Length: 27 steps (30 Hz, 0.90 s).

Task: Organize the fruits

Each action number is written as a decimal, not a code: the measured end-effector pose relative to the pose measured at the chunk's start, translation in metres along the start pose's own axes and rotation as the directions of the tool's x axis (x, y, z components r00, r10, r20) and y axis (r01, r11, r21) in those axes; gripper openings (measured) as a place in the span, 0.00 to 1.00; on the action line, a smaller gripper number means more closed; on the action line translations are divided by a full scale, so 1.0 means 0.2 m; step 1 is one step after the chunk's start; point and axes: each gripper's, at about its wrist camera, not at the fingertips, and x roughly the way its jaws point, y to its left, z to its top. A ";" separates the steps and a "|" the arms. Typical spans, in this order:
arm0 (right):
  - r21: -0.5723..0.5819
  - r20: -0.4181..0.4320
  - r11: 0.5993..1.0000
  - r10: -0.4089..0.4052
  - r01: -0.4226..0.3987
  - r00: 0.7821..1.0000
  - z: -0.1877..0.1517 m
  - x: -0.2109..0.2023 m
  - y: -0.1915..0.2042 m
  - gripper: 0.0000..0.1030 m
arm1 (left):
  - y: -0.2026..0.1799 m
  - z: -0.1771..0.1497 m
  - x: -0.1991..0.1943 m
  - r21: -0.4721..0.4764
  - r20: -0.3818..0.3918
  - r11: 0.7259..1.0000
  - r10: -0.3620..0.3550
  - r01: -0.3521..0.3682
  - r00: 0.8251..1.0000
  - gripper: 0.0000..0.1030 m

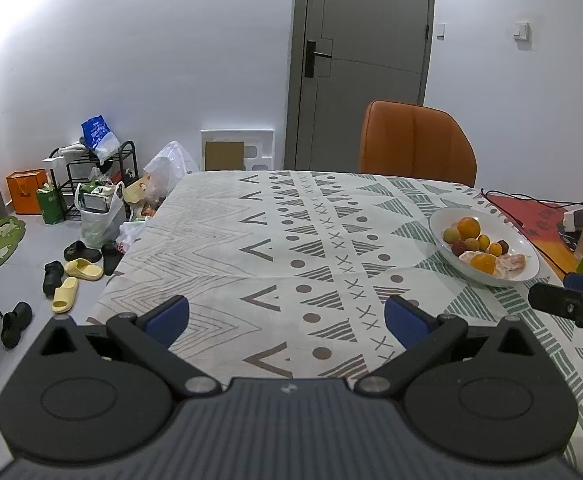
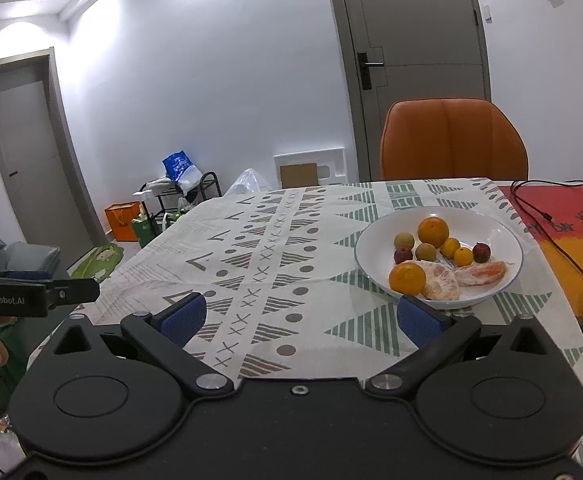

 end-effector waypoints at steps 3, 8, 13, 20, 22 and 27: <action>0.000 0.003 1.000 -0.002 0.002 1.000 0.00 -0.01 0.00 1.00 | 0.00 0.00 0.00 -0.001 -0.002 1.000 -0.001 0.001 1.000 1.00; 0.005 0.008 1.000 -0.009 0.009 1.000 0.01 -0.02 0.00 1.00 | -0.01 0.00 -0.01 0.004 0.001 1.000 -0.007 0.007 1.000 1.00; 0.002 0.010 1.000 -0.013 0.013 1.000 0.01 -0.03 0.00 1.00 | -0.01 0.00 -0.02 0.005 0.003 1.000 -0.005 0.005 1.000 1.00; -0.002 0.014 1.000 -0.027 0.027 1.000 0.02 -0.04 0.01 1.00 | 0.00 0.01 -0.03 0.000 0.009 1.000 0.018 -0.018 1.000 1.00; -0.007 0.017 0.999 -0.041 0.041 0.999 0.02 -0.04 0.01 1.00 | 0.01 0.01 -0.02 -0.002 0.009 1.000 0.028 -0.028 1.000 1.00; -0.008 0.027 0.997 -0.073 0.074 0.997 0.02 -0.05 0.00 1.00 | 0.01 0.01 0.01 -0.008 -0.007 0.999 0.039 -0.039 0.999 1.00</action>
